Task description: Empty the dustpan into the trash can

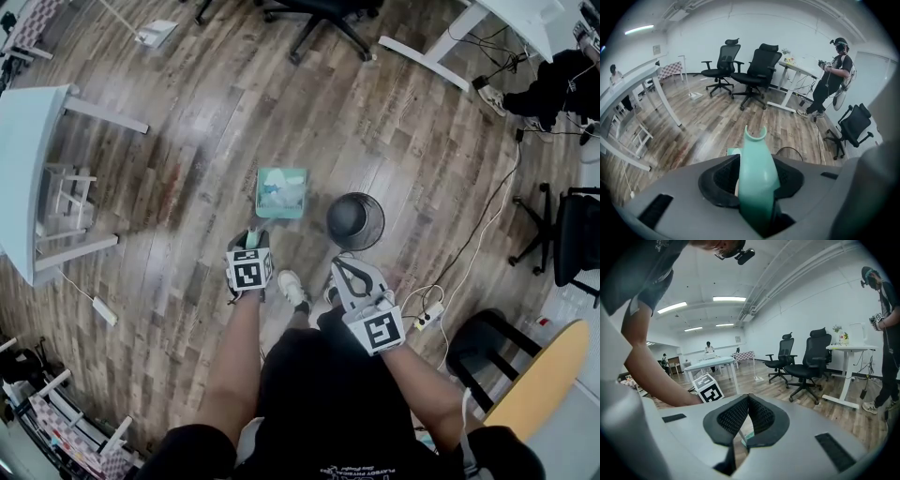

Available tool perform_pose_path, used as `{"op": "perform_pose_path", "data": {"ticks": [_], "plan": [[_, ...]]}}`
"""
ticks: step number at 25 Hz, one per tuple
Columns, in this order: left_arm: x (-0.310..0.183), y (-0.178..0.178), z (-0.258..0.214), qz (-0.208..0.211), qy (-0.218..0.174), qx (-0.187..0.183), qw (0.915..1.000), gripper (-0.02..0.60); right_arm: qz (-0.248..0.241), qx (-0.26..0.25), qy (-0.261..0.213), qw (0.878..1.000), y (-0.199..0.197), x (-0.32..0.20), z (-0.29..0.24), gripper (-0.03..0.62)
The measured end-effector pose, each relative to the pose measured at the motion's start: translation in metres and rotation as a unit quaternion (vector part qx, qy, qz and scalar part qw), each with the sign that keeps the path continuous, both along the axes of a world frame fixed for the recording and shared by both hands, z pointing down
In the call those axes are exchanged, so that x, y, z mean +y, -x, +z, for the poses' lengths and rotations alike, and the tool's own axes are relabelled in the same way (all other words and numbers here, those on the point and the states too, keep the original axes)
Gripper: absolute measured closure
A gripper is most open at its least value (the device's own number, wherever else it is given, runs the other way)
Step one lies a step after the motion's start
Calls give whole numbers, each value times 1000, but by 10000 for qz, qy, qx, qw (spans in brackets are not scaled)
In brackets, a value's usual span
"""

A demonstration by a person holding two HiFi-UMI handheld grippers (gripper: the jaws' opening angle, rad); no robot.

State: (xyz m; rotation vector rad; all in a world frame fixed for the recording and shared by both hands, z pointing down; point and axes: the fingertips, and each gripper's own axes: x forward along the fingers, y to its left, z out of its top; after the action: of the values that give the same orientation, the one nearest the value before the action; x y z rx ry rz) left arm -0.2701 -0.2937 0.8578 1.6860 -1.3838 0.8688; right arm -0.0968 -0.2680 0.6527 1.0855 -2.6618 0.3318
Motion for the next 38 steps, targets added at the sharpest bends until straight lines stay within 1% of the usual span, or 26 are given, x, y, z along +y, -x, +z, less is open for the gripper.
{"op": "perform_pose_path", "data": {"ticks": [4, 9, 15, 19, 22, 27, 31, 35, 38], "plan": [[1, 1, 0, 210, -42, -265, 9994, 465, -71, 55, 53, 9999, 4, 3, 4, 569], [7, 6, 6, 249, -90, -482, 9985, 480, -70, 150, 103, 9998, 4, 10, 9, 569], [26, 6, -10, 239, -264, -544, 9979, 483, 83, 182, 84, 9998, 2, 25, 8, 569], [42, 5, -29, 343, -425, -567, 9969, 483, 284, 246, 107, 9992, -2, 38, 9, 569], [57, 5, -45, 524, -565, -611, 9952, 483, 477, 330, 50, 9983, -8, 50, 6, 569], [89, 12, -73, 764, -785, -633, 9920, 483, 980, 495, -191, 9938, -29, 70, -11, 569], [109, 14, -101, 861, -943, -664, 9896, 483, 1421, 568, -234, 9879, -59, 83, -29, 569], [133, -1, -126, 917, -1100, -756, 9868, 483, 1601, 519, -262, 9854, -94, 102, -34, 569], [153, -12, -144, 890, -1254, -809, 9848, 483, 1540, 516, -326, 9862, -110, 120, -39, 569]]}}
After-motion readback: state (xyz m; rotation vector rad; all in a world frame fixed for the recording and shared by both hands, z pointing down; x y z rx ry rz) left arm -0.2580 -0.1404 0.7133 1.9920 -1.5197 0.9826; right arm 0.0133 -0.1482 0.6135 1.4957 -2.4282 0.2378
